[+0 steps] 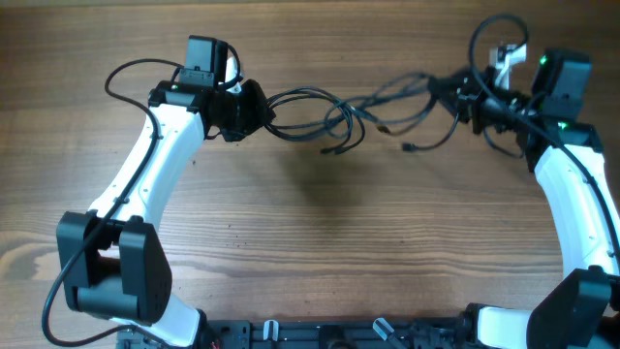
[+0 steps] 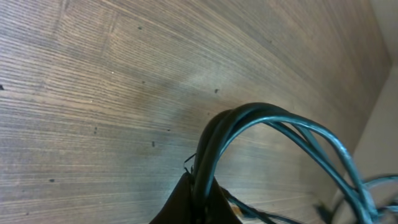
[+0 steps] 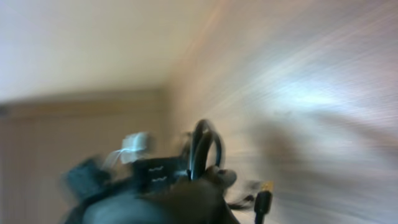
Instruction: Untangle cables
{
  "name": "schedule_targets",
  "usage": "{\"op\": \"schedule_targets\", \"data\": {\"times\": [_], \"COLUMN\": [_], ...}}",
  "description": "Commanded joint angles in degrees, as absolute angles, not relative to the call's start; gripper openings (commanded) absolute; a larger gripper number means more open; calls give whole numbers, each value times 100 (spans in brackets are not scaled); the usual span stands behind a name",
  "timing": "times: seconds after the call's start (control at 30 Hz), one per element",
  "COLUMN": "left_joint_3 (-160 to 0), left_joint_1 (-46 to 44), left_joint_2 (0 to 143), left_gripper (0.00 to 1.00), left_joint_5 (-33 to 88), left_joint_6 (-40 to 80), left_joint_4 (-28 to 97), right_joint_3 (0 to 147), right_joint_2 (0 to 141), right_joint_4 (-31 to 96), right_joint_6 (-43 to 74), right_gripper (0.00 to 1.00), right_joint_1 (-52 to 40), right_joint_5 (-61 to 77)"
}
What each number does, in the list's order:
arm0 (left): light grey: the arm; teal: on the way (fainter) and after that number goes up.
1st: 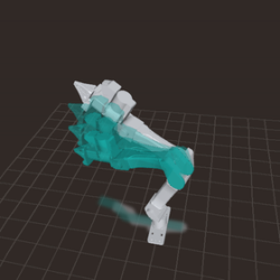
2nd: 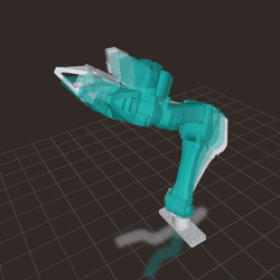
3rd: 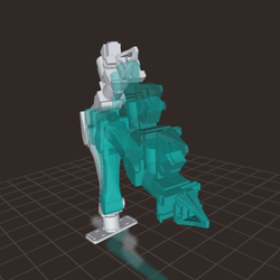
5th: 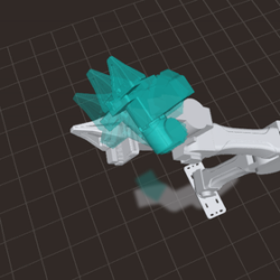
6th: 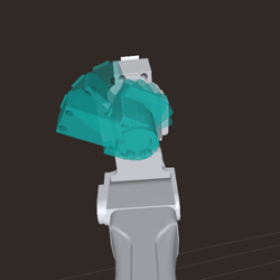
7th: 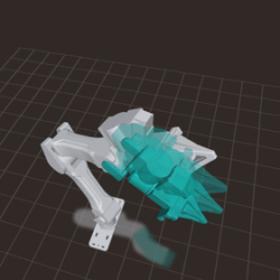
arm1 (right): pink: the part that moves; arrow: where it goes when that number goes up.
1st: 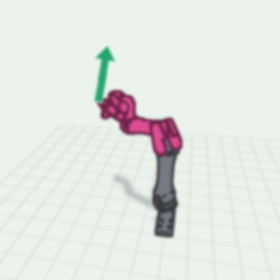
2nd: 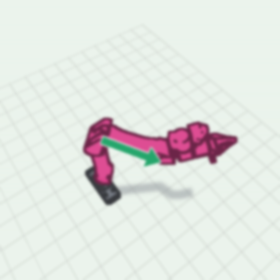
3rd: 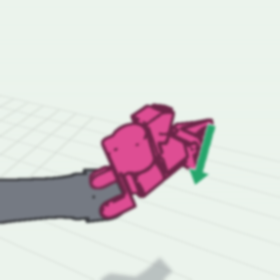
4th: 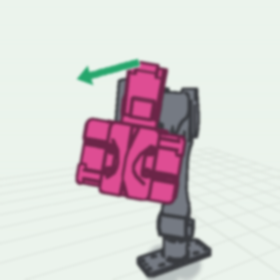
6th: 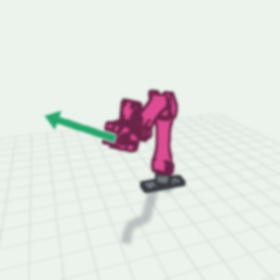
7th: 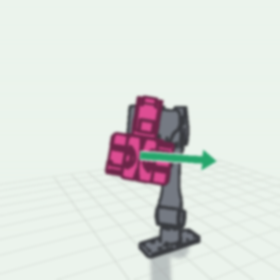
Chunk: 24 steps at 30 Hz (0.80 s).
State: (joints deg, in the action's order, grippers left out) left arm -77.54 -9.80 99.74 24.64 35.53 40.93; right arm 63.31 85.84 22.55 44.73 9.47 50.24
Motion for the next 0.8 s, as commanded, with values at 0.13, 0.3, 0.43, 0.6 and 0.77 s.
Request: {"op": "schedule_targets", "data": {"times": [0.13, 0.3, 0.43, 0.6, 0.77], "left_joint_3": [-7690, -7690, -7690, -7690, -7690], "left_joint_1": [-823, -770, -773, -819, -989], "left_joint_2": [9966, 9821, 9655, 9605, 9605], "left_gripper": [4, 4, 4, 4, 4], "left_joint_5": [3872, 4560, 4646, 4829, 4862], "left_joint_6": [1946, 1975, 2331, 2644, 2936], "left_joint_4": [2947, 2115, 1669, 1586, 1653], "right_joint_3": [6482, 6482, 6482, 6482, 6484], "right_joint_2": [8401, 8401, 8401, 8401, 8399], "right_joint_4": [2661, 3024, 3133, 2777, 2213], "right_joint_6": [2718, 2224, 2239, 1594, 956], "right_gripper": [4, 7, 26, 53, 68], "right_joint_1": [1068, 1070, 1070, 1068, 1068], "right_joint_5": [2659, 1199, 757, 2239, 4713]}}
